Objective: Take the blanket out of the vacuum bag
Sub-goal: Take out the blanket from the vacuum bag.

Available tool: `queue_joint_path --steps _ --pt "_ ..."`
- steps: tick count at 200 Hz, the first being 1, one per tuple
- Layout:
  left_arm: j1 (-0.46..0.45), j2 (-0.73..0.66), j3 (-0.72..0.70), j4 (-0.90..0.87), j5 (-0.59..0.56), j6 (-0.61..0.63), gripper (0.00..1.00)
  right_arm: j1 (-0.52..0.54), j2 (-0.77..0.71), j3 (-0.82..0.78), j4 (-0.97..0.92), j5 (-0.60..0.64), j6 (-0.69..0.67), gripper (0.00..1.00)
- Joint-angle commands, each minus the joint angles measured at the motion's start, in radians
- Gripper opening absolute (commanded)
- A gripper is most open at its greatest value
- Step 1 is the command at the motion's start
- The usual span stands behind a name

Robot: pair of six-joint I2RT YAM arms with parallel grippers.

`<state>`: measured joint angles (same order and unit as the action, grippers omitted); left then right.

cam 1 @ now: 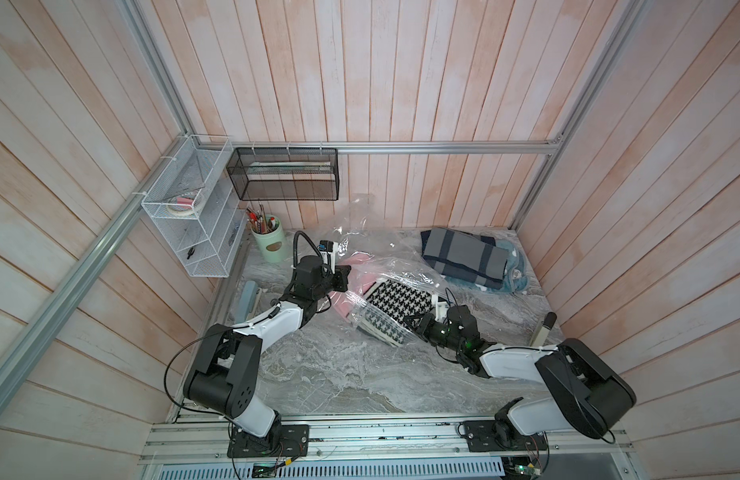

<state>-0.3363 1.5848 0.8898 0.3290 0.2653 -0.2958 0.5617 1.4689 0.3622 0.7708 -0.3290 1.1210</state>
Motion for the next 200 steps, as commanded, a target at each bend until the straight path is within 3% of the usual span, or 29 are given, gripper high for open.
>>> queue_joint_path --steps 1,42,101,121,144,154,174,200 --pt "0.031 -0.002 0.011 0.01 -0.067 0.009 0.0 -0.013 0.063 -0.005 0.155 0.006 -0.026 0.38" --pt "0.031 0.0 0.01 0.006 -0.067 0.012 0.0 -0.007 0.15 0.01 0.277 -0.002 -0.021 0.66" --pt "0.031 0.004 0.017 0.001 -0.065 0.016 0.0 -0.007 0.363 0.132 0.438 -0.077 -0.001 0.66" --pt "0.031 0.002 0.017 -0.003 -0.066 0.018 0.0 -0.01 0.458 0.173 0.531 -0.112 0.043 0.57" --pt "0.031 -0.002 0.015 -0.003 -0.066 0.018 0.0 -0.017 0.55 0.229 0.633 -0.155 0.097 0.13" --pt "0.031 0.0 0.015 -0.002 -0.066 0.019 0.0 -0.019 0.57 0.248 0.655 -0.168 0.114 0.0" --pt "0.031 0.0 0.015 -0.004 -0.072 0.018 0.0 -0.02 0.562 0.278 0.665 -0.186 0.131 0.0" --pt "0.032 0.015 0.015 -0.008 -0.109 0.013 0.0 -0.019 0.484 0.323 0.521 -0.195 0.129 0.0"
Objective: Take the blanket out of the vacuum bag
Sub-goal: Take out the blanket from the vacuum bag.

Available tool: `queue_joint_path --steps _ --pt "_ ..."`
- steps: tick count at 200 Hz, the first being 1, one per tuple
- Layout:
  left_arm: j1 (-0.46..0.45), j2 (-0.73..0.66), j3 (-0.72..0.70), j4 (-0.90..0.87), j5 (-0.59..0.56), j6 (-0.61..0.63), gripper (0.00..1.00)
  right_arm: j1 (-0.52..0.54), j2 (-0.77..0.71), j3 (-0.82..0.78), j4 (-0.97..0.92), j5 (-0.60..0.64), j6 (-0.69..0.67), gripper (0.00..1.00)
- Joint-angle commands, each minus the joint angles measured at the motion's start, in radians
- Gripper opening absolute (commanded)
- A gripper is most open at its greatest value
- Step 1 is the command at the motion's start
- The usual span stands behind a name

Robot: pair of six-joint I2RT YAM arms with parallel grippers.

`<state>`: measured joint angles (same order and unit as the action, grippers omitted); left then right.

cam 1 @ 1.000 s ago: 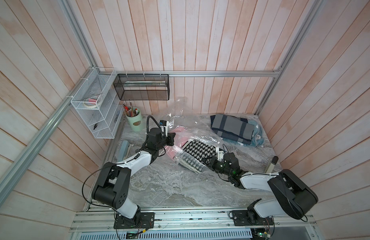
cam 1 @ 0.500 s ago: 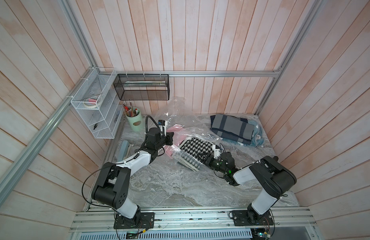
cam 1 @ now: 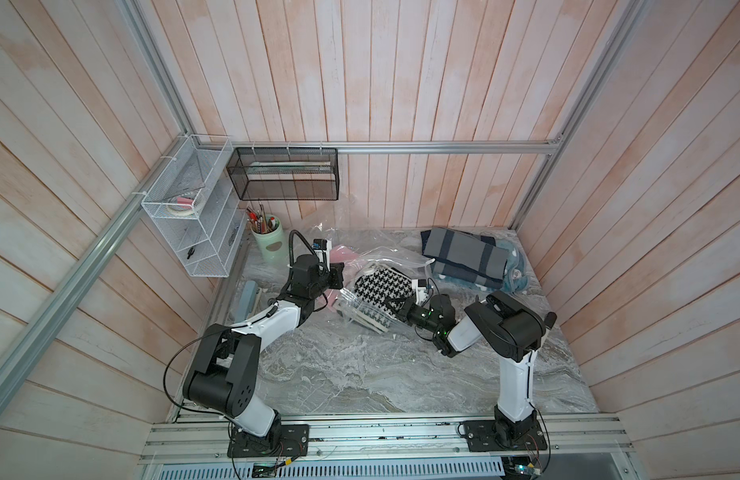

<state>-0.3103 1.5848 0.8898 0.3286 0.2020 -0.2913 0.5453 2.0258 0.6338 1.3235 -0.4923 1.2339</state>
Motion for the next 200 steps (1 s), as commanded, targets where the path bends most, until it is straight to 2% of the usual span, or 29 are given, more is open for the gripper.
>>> queue_joint_path --steps 1,42,92,108,117,138,200 --pt "0.005 0.016 0.016 -0.008 -0.047 0.009 0.0 -0.003 -0.076 0.054 -0.039 -0.031 0.016 0.0" --pt "0.005 0.072 0.031 0.006 -0.124 -0.021 0.0 0.004 -0.191 0.136 -0.225 0.002 0.064 0.0" --pt "0.005 0.093 0.005 0.019 -0.188 -0.02 0.0 -0.002 -0.273 0.209 -0.283 0.044 0.136 0.0" --pt "0.005 0.107 -0.015 0.048 -0.208 -0.019 0.0 -0.002 -0.27 0.253 -0.275 0.029 0.16 0.0" --pt "0.005 0.12 -0.018 0.058 -0.219 -0.016 0.0 -0.002 -0.262 0.275 -0.25 0.013 0.231 0.0" --pt "0.008 0.131 -0.025 0.077 -0.231 -0.023 0.0 0.005 -0.267 0.319 -0.2 0.0 0.292 0.0" --pt "0.007 0.139 -0.043 0.093 -0.23 -0.021 0.0 -0.004 -0.378 0.401 -0.251 -0.007 0.304 0.0"
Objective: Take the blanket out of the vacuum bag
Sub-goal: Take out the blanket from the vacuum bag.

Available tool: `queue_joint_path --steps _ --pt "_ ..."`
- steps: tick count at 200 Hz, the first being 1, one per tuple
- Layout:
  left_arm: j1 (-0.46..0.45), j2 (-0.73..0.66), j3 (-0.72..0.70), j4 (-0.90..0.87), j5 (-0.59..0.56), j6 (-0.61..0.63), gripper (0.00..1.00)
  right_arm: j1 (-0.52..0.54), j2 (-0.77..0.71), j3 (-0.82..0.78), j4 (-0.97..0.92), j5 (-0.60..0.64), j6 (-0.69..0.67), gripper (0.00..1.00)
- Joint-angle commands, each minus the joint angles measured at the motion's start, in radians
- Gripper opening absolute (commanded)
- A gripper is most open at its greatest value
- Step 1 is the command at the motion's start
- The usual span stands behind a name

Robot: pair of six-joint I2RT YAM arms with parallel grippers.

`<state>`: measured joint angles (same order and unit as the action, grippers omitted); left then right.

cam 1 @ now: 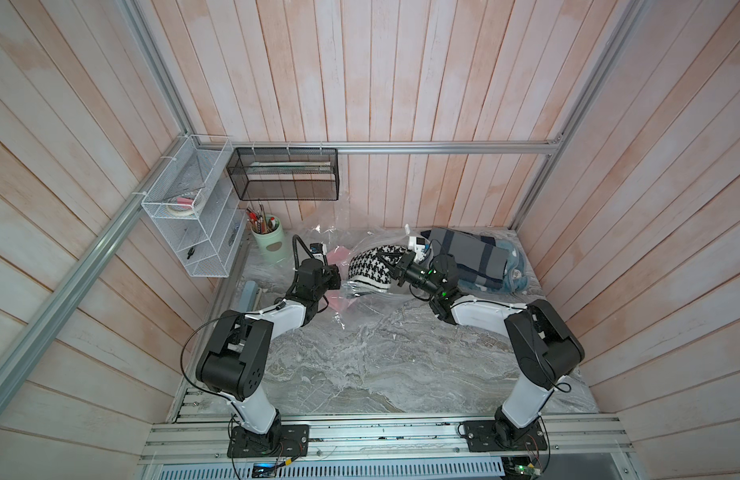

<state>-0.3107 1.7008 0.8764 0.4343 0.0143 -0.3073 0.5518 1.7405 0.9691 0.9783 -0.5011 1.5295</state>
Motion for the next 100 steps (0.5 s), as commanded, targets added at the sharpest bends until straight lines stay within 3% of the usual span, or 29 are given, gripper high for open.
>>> queue_joint_path --steps 1,26,77,100 --pt "0.007 0.023 -0.03 -0.012 -0.042 -0.004 0.0 -0.012 -0.094 0.066 0.095 0.002 0.009 0.0" --pt "0.008 0.025 -0.028 -0.012 -0.042 -0.003 0.0 -0.025 -0.08 0.032 0.24 0.012 0.129 0.0" --pt "0.008 0.014 -0.034 -0.021 -0.06 0.009 0.0 -0.059 -0.068 0.013 0.425 0.069 0.24 0.0" --pt "0.007 0.015 -0.031 -0.024 -0.059 0.009 0.0 -0.107 -0.067 0.075 0.399 0.038 0.245 0.0"
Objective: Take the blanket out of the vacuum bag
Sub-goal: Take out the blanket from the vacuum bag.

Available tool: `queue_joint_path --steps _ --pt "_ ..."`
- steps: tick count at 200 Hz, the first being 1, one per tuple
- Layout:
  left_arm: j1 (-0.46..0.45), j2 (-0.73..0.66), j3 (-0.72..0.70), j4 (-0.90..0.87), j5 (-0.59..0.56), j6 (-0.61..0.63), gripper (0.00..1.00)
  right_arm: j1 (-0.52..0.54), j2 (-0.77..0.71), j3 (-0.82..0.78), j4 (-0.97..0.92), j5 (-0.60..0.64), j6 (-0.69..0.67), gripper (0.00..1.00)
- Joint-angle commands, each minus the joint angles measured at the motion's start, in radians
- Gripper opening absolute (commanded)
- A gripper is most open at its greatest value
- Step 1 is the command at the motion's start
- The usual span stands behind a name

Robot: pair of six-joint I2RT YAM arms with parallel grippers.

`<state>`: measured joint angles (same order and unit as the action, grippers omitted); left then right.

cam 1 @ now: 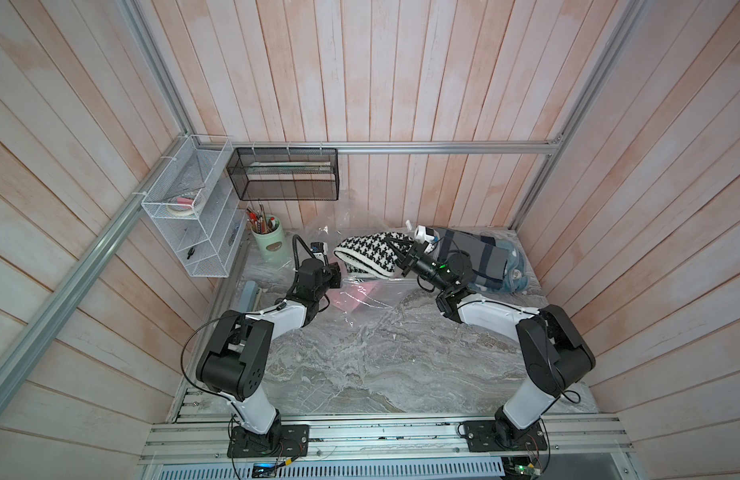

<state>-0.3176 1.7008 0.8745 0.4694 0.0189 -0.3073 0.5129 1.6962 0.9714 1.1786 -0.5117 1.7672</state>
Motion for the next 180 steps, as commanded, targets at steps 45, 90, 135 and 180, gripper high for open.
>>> queue_joint_path --steps 45,90,135,180 --pt "0.015 0.001 -0.022 -0.085 -0.099 0.025 0.0 -0.134 -0.046 0.167 0.189 0.031 0.04 0.0" --pt "0.015 0.003 -0.016 -0.097 -0.113 0.016 0.0 -0.134 0.026 0.133 0.389 0.173 0.186 0.0" --pt "0.014 -0.047 -0.018 -0.094 -0.071 0.011 0.0 -0.051 0.074 0.076 0.405 0.163 0.13 0.0" --pt "0.003 -0.111 0.014 -0.036 0.114 -0.008 0.0 0.043 0.2 0.167 0.432 0.137 0.137 0.0"
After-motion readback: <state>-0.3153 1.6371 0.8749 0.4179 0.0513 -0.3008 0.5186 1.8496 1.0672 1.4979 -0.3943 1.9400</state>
